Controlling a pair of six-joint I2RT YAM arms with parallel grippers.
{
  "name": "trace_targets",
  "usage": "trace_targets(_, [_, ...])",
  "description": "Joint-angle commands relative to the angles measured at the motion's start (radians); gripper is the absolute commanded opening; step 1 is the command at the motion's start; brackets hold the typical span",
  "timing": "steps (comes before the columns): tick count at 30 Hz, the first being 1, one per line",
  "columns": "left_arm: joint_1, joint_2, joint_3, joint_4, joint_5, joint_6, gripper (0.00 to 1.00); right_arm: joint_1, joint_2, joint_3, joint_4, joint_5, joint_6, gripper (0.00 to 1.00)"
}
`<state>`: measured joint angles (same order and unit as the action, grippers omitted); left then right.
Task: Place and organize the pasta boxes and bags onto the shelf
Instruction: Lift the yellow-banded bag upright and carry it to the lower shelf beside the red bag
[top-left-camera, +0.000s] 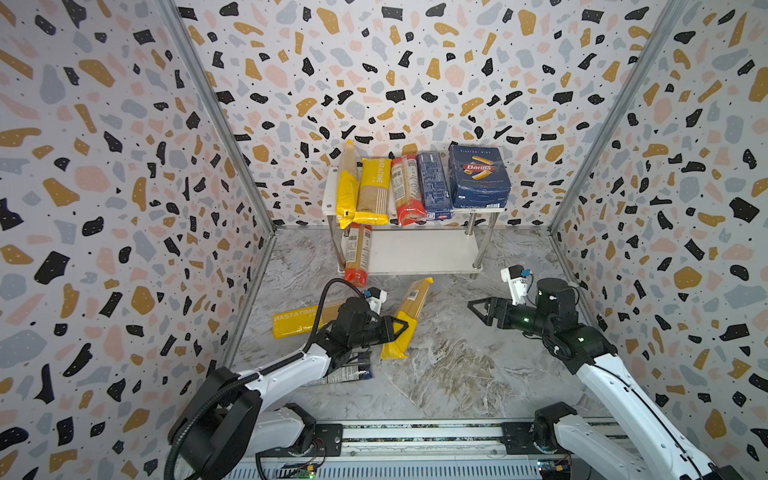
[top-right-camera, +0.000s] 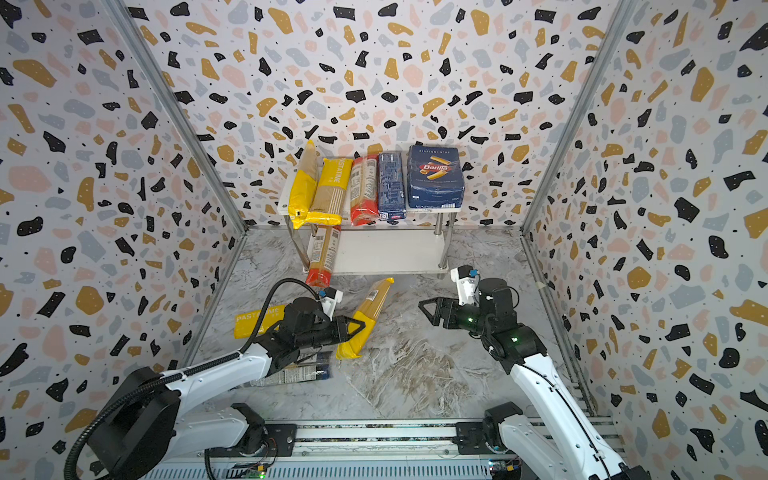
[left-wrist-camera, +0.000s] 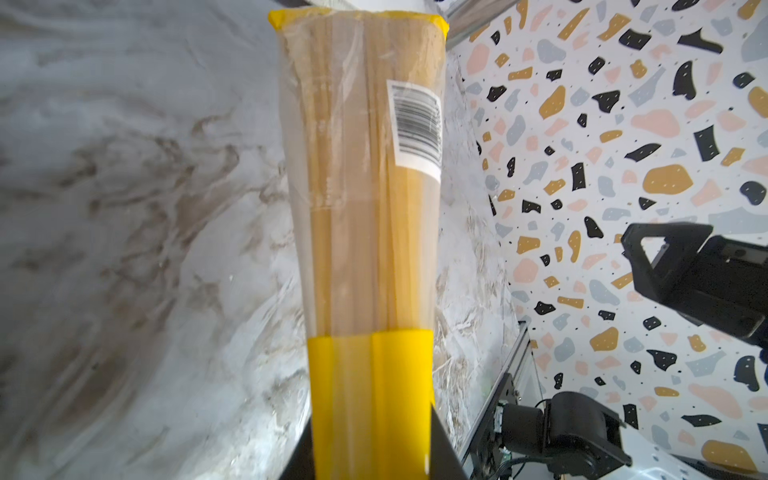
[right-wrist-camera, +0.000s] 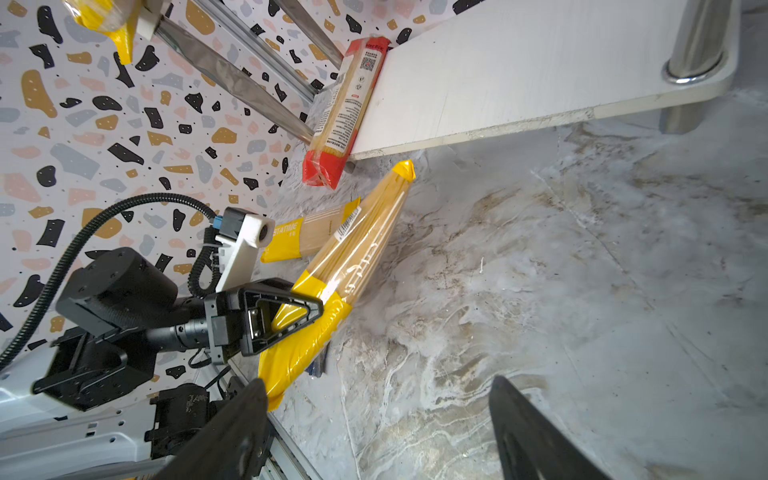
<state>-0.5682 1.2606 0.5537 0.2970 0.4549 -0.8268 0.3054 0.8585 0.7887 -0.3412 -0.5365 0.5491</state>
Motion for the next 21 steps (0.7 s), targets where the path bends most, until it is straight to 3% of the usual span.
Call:
trace_targets(1, [0.037, 0.015, 0.129, 0.227, 0.061, 0.024, 0.00, -0.025, -0.001, 0.052, -0.042, -0.023, -0.035, 0.84])
trace_targets(11, [0.144, 0.194, 0.350, 0.159, 0.081, 0.089, 0.00, -0.123, 0.008, 0.108, -0.102, -0.069, -0.085, 0.84])
trace_targets(16, [0.160, 0.272, 0.468, 0.005, 0.001, 0.222, 0.00, -0.180, 0.014, 0.114, -0.114, -0.108, -0.106, 0.84])
trace_targets(21, [0.168, 0.336, 0.517, -0.014, -0.053, 0.251, 0.00, -0.236, 0.023, 0.108, -0.123, -0.152, -0.128, 0.84])
